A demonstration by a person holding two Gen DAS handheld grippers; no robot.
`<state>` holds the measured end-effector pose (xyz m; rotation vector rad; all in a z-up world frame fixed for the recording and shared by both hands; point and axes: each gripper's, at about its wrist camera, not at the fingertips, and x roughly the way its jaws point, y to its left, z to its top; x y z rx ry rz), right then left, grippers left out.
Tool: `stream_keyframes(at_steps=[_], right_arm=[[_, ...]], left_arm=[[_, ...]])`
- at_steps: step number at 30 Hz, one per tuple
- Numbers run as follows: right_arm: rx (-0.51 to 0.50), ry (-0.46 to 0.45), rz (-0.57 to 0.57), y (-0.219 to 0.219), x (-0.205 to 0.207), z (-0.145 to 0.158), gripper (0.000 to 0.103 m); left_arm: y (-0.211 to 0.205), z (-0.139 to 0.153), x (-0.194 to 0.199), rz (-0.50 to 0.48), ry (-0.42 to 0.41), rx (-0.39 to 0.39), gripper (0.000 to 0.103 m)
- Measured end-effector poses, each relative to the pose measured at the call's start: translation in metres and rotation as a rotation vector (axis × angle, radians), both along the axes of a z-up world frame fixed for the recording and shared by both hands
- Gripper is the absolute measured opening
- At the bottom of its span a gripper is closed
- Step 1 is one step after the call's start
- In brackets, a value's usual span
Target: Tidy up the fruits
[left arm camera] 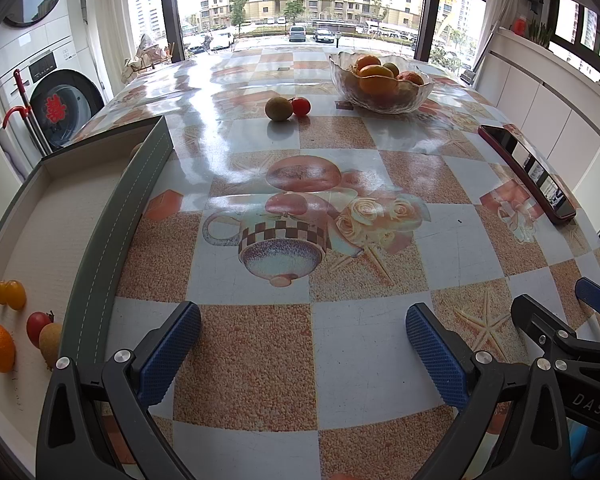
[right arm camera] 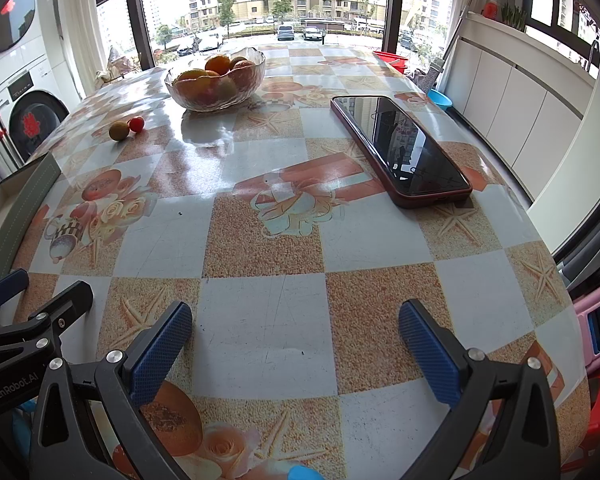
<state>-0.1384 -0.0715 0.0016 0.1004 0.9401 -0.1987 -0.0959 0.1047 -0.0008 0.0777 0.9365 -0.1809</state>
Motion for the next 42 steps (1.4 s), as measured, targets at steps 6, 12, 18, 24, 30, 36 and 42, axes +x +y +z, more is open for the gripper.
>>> stream_keyframes(at_steps=[6,12,18,24,30,36,42], right_arm=[[0.001,-0.001,0.0,-0.0004,-0.0001,0.0001,0.103],[0.002,-0.002,0.0,-0.0007,-0.0002,-0.0001,0.103],[0.002,-0.002,0.001,-0.0008,-0.0003,-0.0005,0.103],[-0.003,0.0,0.001,0.0008,-0.0006,0.0005,0.103],[-0.001,0.0,0.001,0.0009,0.0003,0.0005,0.103],[-0.003,0.001,0.001,0.0016,0.0007,0.0004,0.103],[-0.006,0.005,0.0,0.0023,0.0005,0.0006,0.103]], left_arm=[[0.0001,0.0,0.0002,0.0,0.0,0.0,0.103],[0.0002,0.0,0.0002,0.0,0.0,-0.001,0.103],[0.0002,0.0,0.0002,0.0,0.0,0.0,0.103],[0.0002,0.0,0.0002,0.0,0.0,-0.001,0.103],[0.0002,0.0,0.0003,0.0,0.0,0.0,0.103],[0.0001,-0.0002,0.0,0.0,0.0,0.0,0.103],[0.0001,0.0,0.0004,0.0,0.001,-0.001,0.103]])
